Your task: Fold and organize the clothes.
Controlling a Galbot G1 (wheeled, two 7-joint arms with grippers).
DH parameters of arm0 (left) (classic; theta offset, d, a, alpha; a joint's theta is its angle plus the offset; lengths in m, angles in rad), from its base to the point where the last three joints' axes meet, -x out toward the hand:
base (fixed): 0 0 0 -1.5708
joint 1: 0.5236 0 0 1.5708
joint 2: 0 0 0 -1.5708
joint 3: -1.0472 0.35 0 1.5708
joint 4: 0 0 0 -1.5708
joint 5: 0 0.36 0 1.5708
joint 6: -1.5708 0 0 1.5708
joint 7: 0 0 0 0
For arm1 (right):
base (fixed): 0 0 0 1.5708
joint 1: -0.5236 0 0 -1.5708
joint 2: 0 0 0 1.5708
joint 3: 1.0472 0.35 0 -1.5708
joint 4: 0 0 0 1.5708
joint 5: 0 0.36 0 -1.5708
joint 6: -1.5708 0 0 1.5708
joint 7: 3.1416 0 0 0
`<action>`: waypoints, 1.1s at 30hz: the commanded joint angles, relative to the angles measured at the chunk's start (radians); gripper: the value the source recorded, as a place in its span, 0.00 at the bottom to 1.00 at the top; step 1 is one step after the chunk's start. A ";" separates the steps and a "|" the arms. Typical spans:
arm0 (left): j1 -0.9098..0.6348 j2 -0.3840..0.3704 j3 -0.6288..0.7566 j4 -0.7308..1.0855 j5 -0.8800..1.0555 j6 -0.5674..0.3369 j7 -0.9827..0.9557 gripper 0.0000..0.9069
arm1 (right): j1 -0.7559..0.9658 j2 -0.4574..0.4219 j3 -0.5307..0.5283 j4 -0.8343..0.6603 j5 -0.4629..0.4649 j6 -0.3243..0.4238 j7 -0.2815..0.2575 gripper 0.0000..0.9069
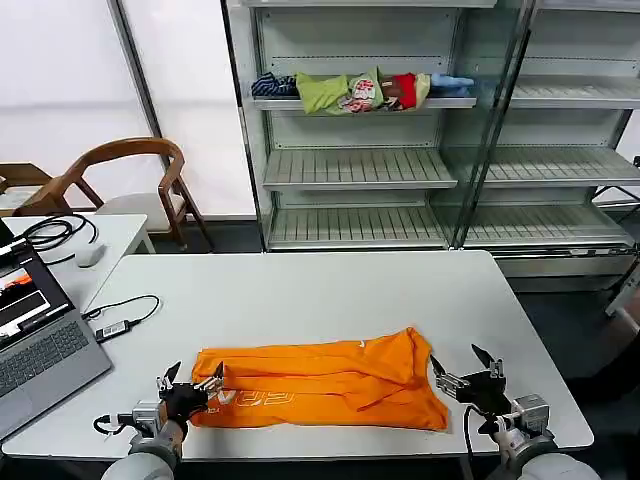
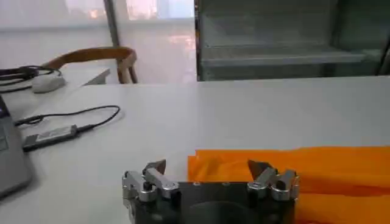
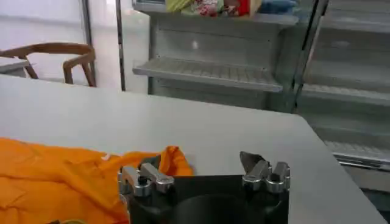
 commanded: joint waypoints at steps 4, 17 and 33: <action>-0.017 -0.008 0.052 0.005 0.001 0.025 -0.082 1.00 | -0.007 0.004 0.007 -0.005 -0.011 0.007 -0.005 1.00; -0.024 -0.024 0.076 0.042 0.010 0.040 -0.052 0.64 | -0.012 0.004 0.007 -0.001 -0.016 0.009 -0.005 1.00; -0.002 -0.035 0.083 0.027 0.010 0.046 -0.031 0.02 | -0.021 0.009 0.007 -0.001 -0.019 0.011 -0.005 1.00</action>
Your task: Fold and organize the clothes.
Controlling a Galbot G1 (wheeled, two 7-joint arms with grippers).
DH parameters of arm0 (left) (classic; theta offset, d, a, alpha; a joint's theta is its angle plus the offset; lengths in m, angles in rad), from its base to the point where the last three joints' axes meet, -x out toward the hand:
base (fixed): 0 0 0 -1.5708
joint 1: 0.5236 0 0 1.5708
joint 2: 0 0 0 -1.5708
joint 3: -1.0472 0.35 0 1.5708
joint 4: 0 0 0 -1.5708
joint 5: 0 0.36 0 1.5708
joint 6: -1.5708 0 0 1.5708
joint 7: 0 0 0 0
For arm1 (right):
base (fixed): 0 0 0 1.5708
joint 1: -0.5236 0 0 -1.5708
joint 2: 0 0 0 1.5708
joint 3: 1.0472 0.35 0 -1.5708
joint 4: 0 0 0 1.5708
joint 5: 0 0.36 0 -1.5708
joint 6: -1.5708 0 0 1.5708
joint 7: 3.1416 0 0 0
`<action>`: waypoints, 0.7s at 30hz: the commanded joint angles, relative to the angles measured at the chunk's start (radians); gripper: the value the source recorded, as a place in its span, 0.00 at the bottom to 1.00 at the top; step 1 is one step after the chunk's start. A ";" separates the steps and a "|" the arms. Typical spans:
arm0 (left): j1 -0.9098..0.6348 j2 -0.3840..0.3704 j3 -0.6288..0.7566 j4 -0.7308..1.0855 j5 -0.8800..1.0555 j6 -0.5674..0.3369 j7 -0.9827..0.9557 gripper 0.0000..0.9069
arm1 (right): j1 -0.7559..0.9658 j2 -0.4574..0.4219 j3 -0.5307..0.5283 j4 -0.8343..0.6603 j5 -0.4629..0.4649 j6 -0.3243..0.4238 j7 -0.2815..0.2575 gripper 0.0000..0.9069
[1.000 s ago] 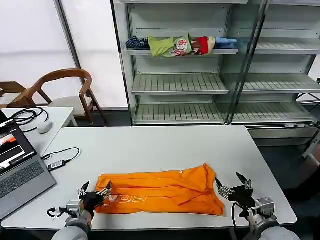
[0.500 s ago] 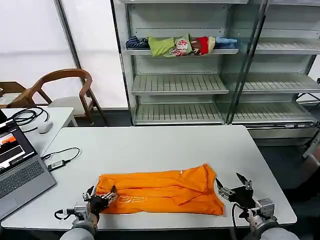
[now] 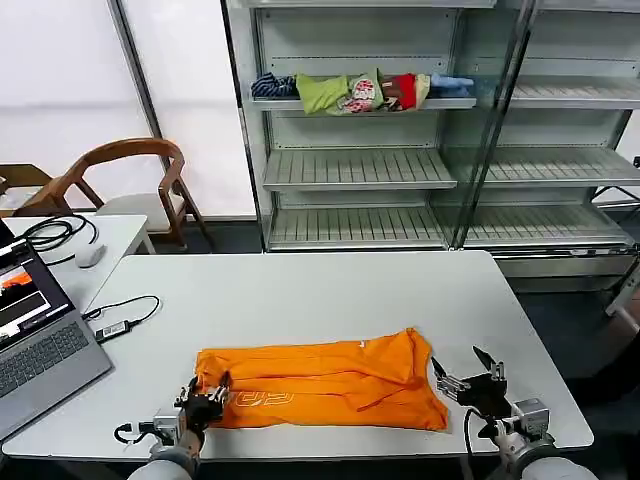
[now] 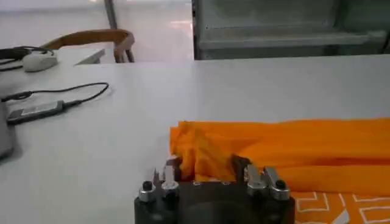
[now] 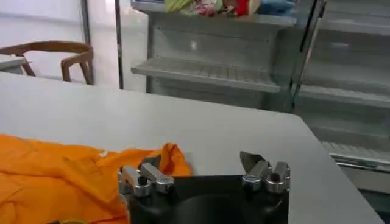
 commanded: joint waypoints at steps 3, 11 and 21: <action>0.005 -0.005 -0.004 0.012 0.003 0.005 0.007 0.02 | -0.005 0.000 0.003 0.003 -0.002 0.001 0.000 1.00; 0.002 0.008 -0.066 0.002 0.015 0.006 0.038 0.02 | -0.002 0.000 0.000 -0.002 -0.007 0.003 0.001 1.00; 0.007 0.116 -0.262 -0.012 -0.001 0.035 0.045 0.02 | 0.013 -0.004 -0.011 -0.004 -0.011 0.003 0.004 1.00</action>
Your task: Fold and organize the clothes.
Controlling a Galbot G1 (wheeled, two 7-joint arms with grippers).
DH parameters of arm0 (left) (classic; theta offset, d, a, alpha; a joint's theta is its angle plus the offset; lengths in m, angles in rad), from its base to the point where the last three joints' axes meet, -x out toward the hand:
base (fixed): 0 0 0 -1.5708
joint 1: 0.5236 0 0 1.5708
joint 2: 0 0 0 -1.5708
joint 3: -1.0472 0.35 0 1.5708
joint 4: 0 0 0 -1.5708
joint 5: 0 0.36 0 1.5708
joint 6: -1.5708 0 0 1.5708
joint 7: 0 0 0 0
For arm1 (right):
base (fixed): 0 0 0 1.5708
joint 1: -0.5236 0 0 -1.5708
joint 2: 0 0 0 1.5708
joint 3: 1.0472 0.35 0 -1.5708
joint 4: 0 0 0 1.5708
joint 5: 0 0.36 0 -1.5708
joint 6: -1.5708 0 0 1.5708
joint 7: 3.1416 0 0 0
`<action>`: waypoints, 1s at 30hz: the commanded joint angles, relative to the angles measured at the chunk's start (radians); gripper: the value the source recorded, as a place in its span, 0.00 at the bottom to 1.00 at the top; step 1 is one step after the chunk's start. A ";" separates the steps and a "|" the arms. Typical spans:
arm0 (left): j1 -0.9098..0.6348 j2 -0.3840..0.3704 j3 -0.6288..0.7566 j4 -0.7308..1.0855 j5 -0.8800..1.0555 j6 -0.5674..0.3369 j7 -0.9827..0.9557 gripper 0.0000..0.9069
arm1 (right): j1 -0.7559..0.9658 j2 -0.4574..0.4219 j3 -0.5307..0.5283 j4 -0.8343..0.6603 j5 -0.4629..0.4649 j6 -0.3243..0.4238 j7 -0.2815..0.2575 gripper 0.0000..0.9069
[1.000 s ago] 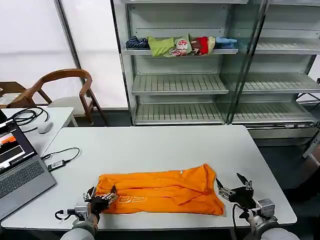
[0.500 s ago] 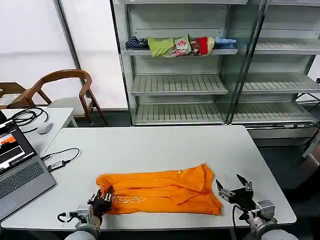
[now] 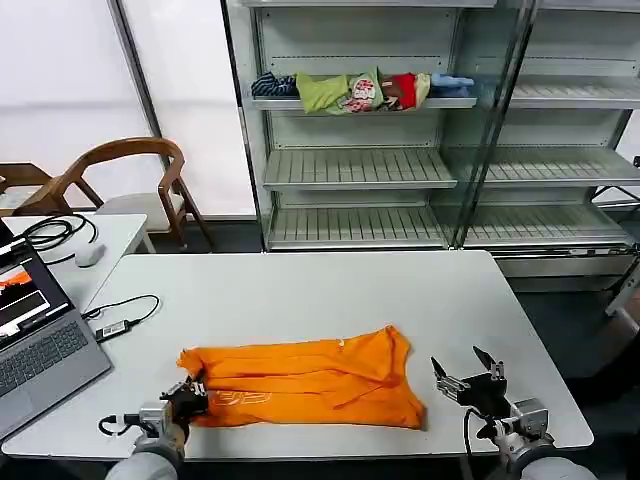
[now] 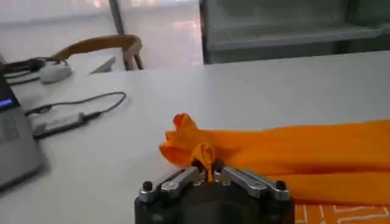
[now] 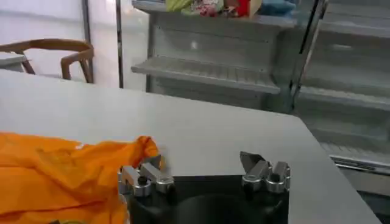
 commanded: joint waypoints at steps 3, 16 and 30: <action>0.003 0.109 -0.222 0.004 -0.023 0.027 0.013 0.02 | 0.004 0.000 -0.004 -0.003 -0.001 0.003 0.001 1.00; 0.023 0.052 -0.193 -0.167 -0.047 0.032 0.023 0.02 | 0.007 0.010 -0.005 0.003 -0.012 0.002 0.002 1.00; -0.034 -0.090 0.128 -0.316 0.027 0.011 0.148 0.02 | -0.013 0.023 0.022 0.026 -0.044 -0.009 0.005 1.00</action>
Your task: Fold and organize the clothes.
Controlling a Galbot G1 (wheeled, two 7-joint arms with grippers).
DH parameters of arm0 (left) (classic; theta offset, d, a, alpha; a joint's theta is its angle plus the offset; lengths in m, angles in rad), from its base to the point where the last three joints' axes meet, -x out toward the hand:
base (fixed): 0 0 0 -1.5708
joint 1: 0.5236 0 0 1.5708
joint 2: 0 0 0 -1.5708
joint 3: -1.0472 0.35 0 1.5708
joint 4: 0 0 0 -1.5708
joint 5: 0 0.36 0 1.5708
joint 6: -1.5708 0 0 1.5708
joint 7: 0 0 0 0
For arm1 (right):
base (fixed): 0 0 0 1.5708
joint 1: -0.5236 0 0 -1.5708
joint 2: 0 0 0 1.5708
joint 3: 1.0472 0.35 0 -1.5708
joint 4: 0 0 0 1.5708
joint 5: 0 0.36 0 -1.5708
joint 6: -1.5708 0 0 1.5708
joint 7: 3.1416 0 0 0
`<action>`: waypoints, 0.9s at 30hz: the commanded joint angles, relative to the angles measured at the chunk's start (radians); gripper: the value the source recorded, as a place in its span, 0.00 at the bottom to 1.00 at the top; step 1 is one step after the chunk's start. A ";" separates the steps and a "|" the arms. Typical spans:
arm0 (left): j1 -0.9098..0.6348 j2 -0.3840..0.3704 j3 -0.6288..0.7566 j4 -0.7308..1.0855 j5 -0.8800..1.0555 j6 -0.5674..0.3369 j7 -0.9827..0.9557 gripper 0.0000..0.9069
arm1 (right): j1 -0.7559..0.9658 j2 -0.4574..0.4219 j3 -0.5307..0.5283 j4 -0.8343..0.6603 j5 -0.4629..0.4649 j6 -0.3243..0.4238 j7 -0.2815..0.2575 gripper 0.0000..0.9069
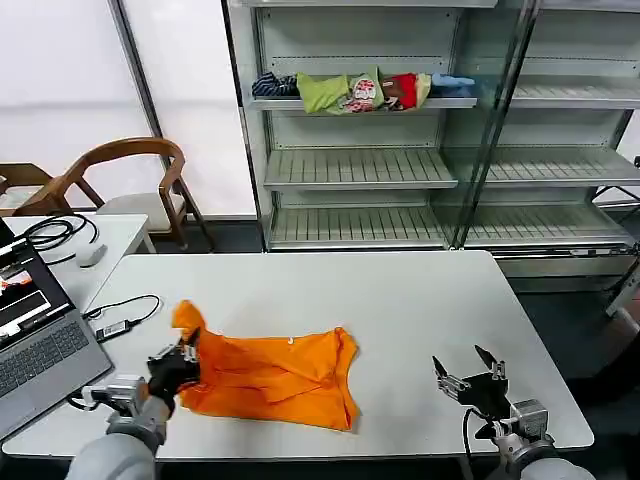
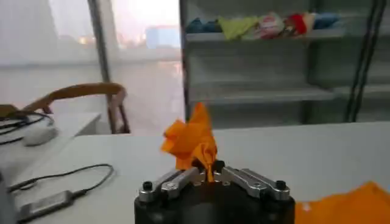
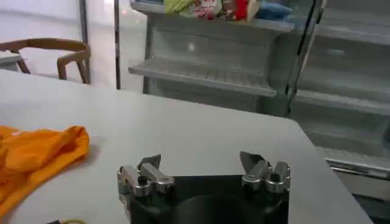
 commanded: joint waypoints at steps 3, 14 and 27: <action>-0.062 -0.100 0.250 -0.052 0.093 -0.030 0.089 0.01 | -0.004 0.003 0.020 0.025 -0.006 -0.013 0.004 1.00; -0.152 -0.172 0.406 0.113 0.229 -0.048 0.104 0.01 | -0.034 -0.005 0.076 0.071 0.001 -0.031 0.008 1.00; -0.208 -0.220 0.432 0.226 0.258 -0.050 0.075 0.59 | -0.032 -0.008 0.082 0.073 0.004 -0.031 0.008 1.00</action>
